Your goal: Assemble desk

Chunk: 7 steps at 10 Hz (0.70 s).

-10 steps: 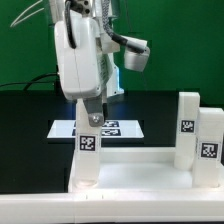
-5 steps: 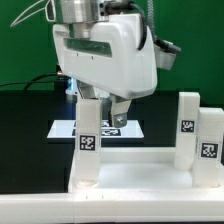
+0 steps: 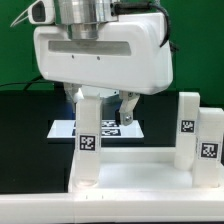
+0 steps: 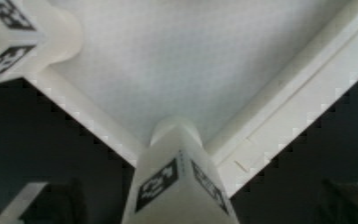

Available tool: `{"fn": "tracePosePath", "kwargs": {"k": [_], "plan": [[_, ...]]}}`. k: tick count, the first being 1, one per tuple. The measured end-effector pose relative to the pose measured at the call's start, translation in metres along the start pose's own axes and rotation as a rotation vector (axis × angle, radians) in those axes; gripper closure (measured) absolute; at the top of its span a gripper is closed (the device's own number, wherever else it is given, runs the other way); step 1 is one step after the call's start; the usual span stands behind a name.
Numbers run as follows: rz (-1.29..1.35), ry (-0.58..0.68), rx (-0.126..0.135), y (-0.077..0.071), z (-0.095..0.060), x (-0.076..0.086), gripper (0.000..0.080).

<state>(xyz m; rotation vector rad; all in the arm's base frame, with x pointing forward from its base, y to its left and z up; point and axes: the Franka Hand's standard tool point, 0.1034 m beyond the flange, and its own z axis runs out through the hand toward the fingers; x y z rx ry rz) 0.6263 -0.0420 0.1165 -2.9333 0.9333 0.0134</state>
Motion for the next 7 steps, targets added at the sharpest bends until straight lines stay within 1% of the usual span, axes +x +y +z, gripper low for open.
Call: {"fn": "tracePosePath", "kwargs": {"k": [1, 2, 3, 4, 5, 6, 7], "plan": [[-0.192, 0.016, 0.001, 0.0041, -0.0005, 0.0086, 0.0150], [-0.227, 0.019, 0.003, 0.0052, -0.0008, 0.0103, 0.0150], [-0.192, 0.018, 0.003, 0.0042, -0.0004, 0.0093, 0.0198], [-0.180, 0.018, 0.003, 0.0045, -0.0004, 0.0095, 0.0198], [-0.179, 0.018, 0.003, 0.0048, -0.0004, 0.0097, 0.0373], [-0.106, 0.018, 0.005, 0.0044, -0.0003, 0.0094, 0.0373], [-0.024, 0.018, 0.005, 0.0051, -0.0004, 0.0098, 0.0511]]}}
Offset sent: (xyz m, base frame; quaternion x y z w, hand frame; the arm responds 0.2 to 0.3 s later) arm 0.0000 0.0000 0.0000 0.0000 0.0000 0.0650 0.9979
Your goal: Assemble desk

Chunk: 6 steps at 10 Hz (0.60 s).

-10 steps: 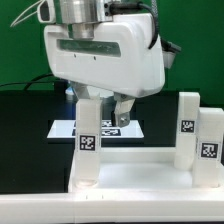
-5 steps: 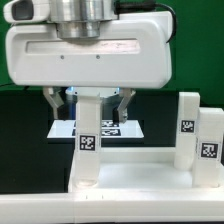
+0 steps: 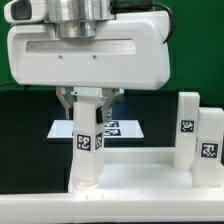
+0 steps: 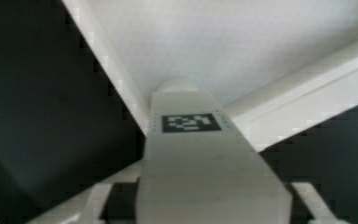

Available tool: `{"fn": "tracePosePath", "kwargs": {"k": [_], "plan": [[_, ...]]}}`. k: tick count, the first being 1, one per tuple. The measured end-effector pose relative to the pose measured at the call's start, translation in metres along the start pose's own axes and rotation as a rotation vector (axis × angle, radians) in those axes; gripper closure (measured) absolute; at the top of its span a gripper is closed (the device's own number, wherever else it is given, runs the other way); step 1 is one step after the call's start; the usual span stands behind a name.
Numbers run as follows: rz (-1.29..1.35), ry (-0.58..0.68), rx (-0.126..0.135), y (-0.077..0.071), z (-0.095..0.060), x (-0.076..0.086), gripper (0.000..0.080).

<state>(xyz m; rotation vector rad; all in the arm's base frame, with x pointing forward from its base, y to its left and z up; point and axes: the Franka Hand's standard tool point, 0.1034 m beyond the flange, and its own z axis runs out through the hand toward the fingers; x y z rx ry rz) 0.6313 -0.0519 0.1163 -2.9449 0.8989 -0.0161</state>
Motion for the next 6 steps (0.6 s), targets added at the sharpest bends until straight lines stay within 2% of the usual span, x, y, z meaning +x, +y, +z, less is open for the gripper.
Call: {"fn": "tracePosePath", "kwargs": {"k": [3, 6], "plan": [[0.219, 0.015, 0.006, 0.0008, 0.0009, 0.0013, 0.0511], [0.740, -0.034, 0.079, 0.0079, 0.0011, 0.0051, 0.0511]]}}
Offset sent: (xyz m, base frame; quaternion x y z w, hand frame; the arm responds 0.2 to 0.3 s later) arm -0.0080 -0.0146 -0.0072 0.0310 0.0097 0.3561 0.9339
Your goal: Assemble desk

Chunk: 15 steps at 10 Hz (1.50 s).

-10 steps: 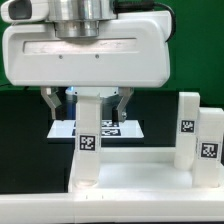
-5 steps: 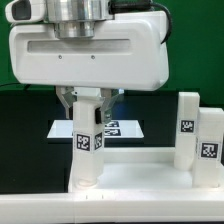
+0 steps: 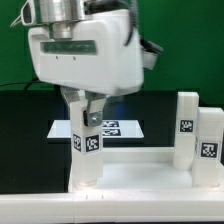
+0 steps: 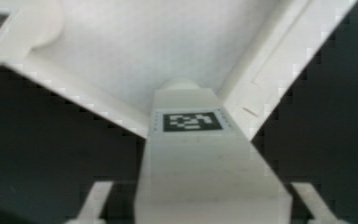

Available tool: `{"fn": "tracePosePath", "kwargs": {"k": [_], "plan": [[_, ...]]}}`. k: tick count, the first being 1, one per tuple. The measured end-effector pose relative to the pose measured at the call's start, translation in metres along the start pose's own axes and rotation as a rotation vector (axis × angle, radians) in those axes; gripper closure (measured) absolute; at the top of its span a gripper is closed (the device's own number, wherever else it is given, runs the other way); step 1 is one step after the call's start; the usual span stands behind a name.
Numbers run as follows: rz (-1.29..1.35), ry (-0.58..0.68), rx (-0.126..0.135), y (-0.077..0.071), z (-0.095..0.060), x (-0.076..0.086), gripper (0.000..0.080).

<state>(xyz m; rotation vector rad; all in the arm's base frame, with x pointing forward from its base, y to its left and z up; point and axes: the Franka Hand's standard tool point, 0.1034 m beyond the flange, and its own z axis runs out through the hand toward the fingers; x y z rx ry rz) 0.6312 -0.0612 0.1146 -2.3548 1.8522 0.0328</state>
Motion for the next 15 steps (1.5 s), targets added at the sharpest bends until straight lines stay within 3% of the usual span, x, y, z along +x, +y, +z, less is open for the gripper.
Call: {"fn": "tracePosePath", "kwargs": {"k": [3, 5, 7, 9, 13, 15], "plan": [[0.249, -0.016, 0.007, -0.001, 0.001, -0.002, 0.0511], [0.229, -0.015, 0.007, -0.001, 0.001, -0.002, 0.0509], [-0.027, 0.008, -0.010, 0.000, 0.003, -0.004, 0.0190], [-0.365, 0.029, -0.029, -0.003, 0.007, -0.011, 0.0162], [-0.617, 0.026, -0.035, -0.001, 0.008, -0.010, 0.0151], [-0.972, 0.054, -0.094, -0.004, 0.005, -0.010, 0.0151]]}}
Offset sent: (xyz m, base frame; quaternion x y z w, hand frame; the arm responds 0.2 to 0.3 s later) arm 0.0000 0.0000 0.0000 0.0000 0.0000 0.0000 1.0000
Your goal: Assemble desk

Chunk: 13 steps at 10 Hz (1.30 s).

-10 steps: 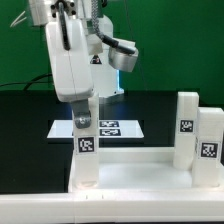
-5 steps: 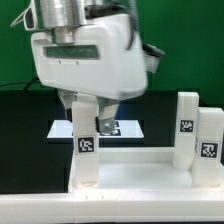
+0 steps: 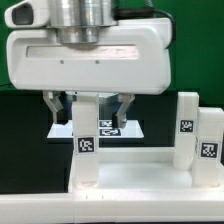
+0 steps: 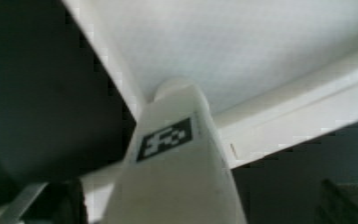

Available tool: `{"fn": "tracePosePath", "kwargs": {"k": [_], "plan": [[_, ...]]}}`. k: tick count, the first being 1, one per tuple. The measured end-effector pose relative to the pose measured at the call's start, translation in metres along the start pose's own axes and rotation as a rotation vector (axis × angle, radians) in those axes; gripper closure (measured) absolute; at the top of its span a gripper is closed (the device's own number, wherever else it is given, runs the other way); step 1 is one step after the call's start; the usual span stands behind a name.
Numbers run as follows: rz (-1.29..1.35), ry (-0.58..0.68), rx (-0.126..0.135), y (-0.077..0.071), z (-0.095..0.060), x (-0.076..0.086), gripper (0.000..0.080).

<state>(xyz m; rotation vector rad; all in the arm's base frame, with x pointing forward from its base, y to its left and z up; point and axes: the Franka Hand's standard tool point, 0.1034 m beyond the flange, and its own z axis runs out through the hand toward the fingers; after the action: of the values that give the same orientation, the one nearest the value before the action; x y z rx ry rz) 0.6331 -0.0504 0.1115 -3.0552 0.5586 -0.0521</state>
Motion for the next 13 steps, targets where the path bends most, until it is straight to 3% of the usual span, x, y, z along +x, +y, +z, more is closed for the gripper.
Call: {"fn": "tracePosePath", "kwargs": {"k": [1, 2, 4, 5, 6, 10, 13], "plan": [[-0.153, 0.006, 0.001, 0.0026, -0.0024, 0.0037, 0.0151], [-0.079, 0.006, 0.003, 0.0038, -0.0020, 0.0038, 0.0151], [-0.087, 0.005, 0.000, 0.0042, -0.0018, 0.0038, 0.0414], [-0.012, 0.005, 0.002, 0.0039, -0.0017, 0.0037, 0.0414], [0.088, 0.005, 0.002, 0.0042, -0.0016, 0.0038, 0.0512], [0.562, 0.016, -0.005, 0.0050, -0.0018, 0.0038, 0.0512], [1.047, -0.009, 0.046, 0.0085, 0.0003, 0.0024, 0.0511]]}}
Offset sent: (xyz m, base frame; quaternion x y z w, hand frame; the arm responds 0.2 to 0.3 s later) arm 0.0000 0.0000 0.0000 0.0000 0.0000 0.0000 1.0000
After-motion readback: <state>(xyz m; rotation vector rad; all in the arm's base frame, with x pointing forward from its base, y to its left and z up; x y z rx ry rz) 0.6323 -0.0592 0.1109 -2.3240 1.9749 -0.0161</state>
